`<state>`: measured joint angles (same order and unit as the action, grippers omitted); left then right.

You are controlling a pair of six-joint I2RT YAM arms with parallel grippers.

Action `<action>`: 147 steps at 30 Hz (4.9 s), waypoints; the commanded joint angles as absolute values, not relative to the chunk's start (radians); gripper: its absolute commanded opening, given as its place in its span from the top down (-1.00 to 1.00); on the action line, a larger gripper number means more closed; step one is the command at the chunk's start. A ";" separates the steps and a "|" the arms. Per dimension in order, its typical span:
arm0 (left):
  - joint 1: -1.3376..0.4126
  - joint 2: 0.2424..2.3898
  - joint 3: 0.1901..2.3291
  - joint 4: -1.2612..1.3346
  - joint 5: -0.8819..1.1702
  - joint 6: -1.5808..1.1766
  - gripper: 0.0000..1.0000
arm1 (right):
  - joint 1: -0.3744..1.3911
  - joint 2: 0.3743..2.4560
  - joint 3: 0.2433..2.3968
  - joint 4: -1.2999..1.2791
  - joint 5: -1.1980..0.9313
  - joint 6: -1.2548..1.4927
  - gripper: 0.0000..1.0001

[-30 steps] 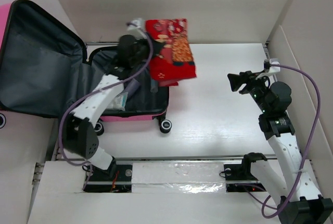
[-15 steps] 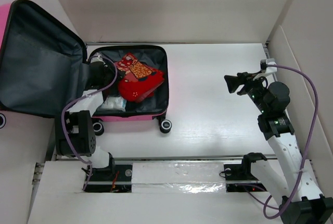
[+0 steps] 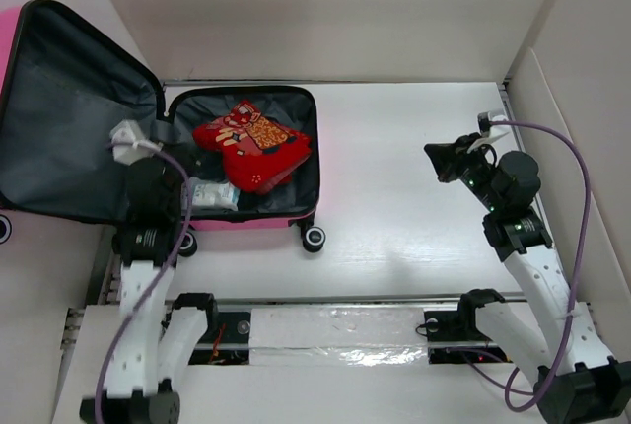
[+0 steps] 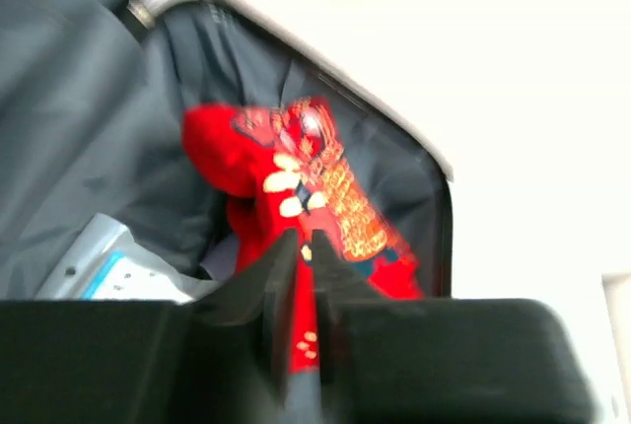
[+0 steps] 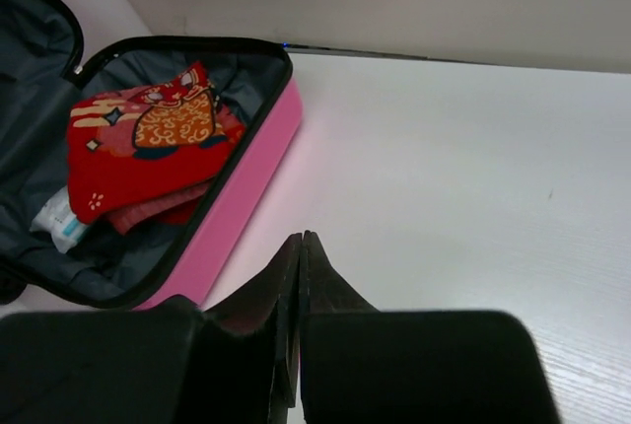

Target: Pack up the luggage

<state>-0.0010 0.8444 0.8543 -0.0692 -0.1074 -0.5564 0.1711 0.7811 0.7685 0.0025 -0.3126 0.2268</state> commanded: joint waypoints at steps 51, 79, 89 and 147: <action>0.059 0.776 0.965 -0.367 -0.571 -0.287 1.00 | 0.249 0.919 0.824 -0.035 -0.380 0.161 -0.50; -0.126 0.623 0.913 -0.324 0.689 -0.063 -0.05 | 0.287 1.009 0.845 -0.061 -0.215 0.155 -0.54; -0.126 0.609 0.979 -0.187 0.377 -0.277 -0.01 | 0.297 1.035 0.828 -0.023 -0.176 0.175 0.84; -0.303 0.836 0.221 0.276 0.128 -0.883 0.20 | 0.413 2.204 2.029 -0.340 -0.305 0.064 0.20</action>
